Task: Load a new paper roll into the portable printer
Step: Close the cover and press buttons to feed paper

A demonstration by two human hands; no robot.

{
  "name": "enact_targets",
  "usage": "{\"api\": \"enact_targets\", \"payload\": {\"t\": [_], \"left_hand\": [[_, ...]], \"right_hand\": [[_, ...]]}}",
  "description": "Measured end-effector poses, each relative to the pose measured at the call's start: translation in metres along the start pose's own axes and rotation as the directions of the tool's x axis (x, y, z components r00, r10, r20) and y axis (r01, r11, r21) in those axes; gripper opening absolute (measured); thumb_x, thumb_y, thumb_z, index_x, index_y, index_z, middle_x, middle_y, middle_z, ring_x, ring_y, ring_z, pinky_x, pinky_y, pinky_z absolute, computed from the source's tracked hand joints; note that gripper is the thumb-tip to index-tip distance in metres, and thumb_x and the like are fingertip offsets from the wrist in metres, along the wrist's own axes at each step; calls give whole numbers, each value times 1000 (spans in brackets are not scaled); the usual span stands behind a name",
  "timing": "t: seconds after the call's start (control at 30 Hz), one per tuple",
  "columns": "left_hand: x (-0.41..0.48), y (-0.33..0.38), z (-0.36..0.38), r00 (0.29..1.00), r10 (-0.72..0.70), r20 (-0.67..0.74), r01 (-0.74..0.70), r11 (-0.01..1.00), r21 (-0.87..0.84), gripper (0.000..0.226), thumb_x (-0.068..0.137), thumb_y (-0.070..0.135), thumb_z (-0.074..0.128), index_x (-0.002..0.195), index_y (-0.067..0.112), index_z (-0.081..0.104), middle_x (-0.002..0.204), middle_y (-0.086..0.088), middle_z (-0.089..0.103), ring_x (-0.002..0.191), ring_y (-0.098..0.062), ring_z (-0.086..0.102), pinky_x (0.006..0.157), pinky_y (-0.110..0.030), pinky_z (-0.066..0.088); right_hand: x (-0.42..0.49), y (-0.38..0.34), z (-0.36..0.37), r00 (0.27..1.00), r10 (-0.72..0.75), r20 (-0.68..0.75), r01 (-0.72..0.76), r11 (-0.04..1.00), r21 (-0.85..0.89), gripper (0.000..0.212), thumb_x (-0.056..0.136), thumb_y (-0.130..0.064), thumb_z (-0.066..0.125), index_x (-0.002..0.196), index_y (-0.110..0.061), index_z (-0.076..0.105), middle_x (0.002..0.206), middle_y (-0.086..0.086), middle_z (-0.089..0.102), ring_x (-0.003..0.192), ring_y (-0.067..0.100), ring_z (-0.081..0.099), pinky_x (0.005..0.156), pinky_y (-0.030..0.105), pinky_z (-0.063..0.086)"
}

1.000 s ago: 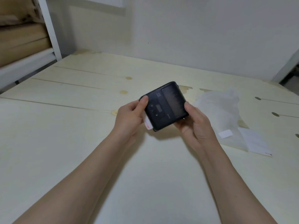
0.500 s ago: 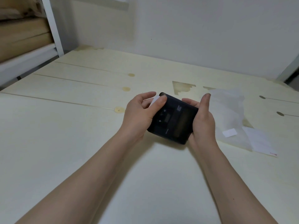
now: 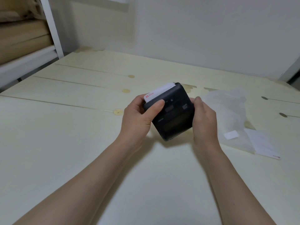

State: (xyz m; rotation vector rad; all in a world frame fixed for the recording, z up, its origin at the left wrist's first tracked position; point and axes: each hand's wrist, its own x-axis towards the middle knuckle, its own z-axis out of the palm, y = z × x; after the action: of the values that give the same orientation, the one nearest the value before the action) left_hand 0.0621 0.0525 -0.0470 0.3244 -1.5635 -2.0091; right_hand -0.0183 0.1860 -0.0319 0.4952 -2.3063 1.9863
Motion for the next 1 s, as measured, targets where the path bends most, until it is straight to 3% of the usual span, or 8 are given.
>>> {"api": "enact_targets", "payload": {"t": [0.13,0.27,0.47,0.63,0.73,0.8,0.9,1.0], "left_hand": [[-1,-2,4,999,26,-26,-26,1000,-14,14,86,28,71,99,27,71,102,5,75,90,-8,69,77,-21,53],[-3,0,8,995,52,-82,-52,999,8,18,92,33,64,97,17,72,89,9,72,79,-4,65,72,-17,50],[-9,0,13,989,80,-123,-77,996,33,24,92,39,62,82,19,68,75,8,62,67,-5,56,64,-14,44],[-9,1,13,991,44,-123,-38,998,46,22,91,41,63,84,21,70,78,10,65,70,-4,59,66,-14,46],[-7,3,12,992,2,-127,5,998,60,22,90,42,64,80,23,70,79,10,67,71,-4,59,68,-16,46],[-4,5,9,987,-34,-159,44,997,64,26,88,45,65,79,22,71,80,7,68,72,-6,60,71,-21,47],[0,6,3,963,-116,-244,125,992,23,38,84,54,65,81,17,75,84,-2,75,76,-17,65,80,-35,54],[3,6,-2,905,-229,-358,212,974,-86,51,82,57,67,85,6,74,93,-12,75,78,-26,67,88,-47,57]], "right_hand": [[-5,8,6,992,-128,5,128,991,-31,52,104,-37,29,66,-38,65,58,-22,62,61,-4,56,62,16,43],[-4,14,11,976,-207,-73,205,978,-45,68,93,-55,21,85,-12,74,65,-13,65,68,7,61,68,25,45],[-3,10,11,968,-206,-144,192,976,-107,54,89,-60,19,55,-37,54,42,-15,49,52,10,48,60,31,40],[-1,12,9,973,-160,-166,136,980,-147,59,90,-61,19,54,-34,57,42,-11,48,55,18,49,62,33,42],[-1,13,11,988,-48,-149,34,995,-96,69,92,-62,20,70,-23,72,59,-10,65,69,18,63,71,33,49],[1,8,13,987,129,-99,-125,991,52,69,95,-63,19,83,-24,74,74,-6,75,78,14,69,75,31,51],[2,3,16,947,312,73,-319,900,298,61,93,-69,25,102,-27,68,97,-1,77,93,15,71,88,34,53],[-2,8,25,905,365,217,-421,835,353,77,76,-76,48,127,-20,56,125,5,67,112,20,66,91,43,56]]}}
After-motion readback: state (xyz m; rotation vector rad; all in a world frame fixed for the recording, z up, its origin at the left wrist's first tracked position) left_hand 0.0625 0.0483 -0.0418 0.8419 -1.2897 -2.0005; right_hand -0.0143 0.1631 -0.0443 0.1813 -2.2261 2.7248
